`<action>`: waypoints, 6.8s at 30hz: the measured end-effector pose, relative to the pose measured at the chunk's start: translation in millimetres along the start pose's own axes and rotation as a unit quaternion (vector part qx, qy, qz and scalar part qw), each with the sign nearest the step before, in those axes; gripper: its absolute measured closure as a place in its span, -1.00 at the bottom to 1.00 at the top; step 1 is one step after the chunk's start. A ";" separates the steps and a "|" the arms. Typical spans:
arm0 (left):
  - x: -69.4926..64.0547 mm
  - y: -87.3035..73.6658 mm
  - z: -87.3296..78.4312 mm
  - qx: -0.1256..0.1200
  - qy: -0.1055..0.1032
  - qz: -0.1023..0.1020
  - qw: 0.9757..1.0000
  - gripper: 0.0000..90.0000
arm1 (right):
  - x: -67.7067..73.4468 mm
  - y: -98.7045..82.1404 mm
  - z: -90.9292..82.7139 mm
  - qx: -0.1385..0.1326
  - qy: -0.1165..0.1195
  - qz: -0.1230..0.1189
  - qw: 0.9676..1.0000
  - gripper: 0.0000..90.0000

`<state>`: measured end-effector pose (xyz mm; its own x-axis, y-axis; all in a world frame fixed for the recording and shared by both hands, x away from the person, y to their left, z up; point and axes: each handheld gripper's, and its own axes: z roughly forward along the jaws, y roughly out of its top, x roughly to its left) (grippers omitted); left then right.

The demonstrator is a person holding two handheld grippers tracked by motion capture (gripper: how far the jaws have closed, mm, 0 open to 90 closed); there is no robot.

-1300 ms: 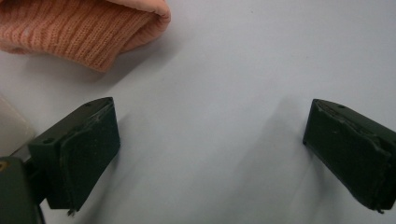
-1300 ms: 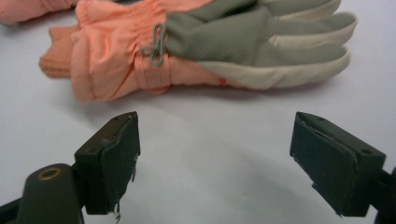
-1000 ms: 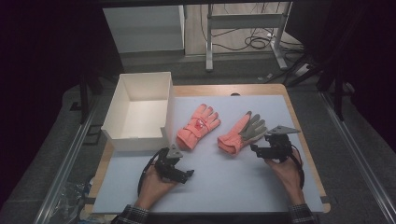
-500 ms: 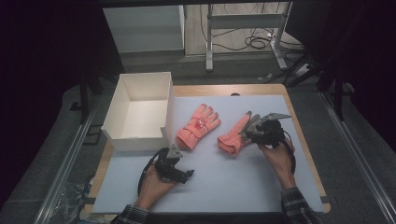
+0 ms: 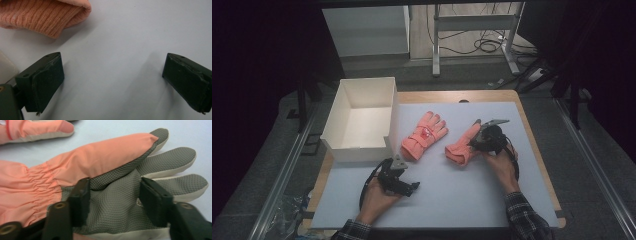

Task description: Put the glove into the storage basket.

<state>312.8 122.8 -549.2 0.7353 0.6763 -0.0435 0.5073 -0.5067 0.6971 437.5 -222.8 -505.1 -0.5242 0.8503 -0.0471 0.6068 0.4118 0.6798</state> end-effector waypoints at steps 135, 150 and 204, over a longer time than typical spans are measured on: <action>-0.2 -0.1 -0.3 0.002 0.000 -0.002 1.000 -0.92 | 122.6 111.3 57.5 0.041 0.112 -0.098 0.988 0.94; 0.2 -0.1 -0.1 0.001 0.000 0.001 1.000 -0.92 | 109.9 128.8 -5.5 -0.004 0.164 -0.135 0.977 0.94; 0.0 0.0 -0.2 0.001 0.001 0.001 1.000 -0.92 | 65.2 11.1 -65.9 0.037 0.220 -0.191 0.956 0.39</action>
<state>312.8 122.9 -549.1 0.7355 0.6763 -0.0404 0.5064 -0.5091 0.6959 370.7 -184.4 -452.4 -0.9066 0.4199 0.0411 0.3526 0.7006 0.6203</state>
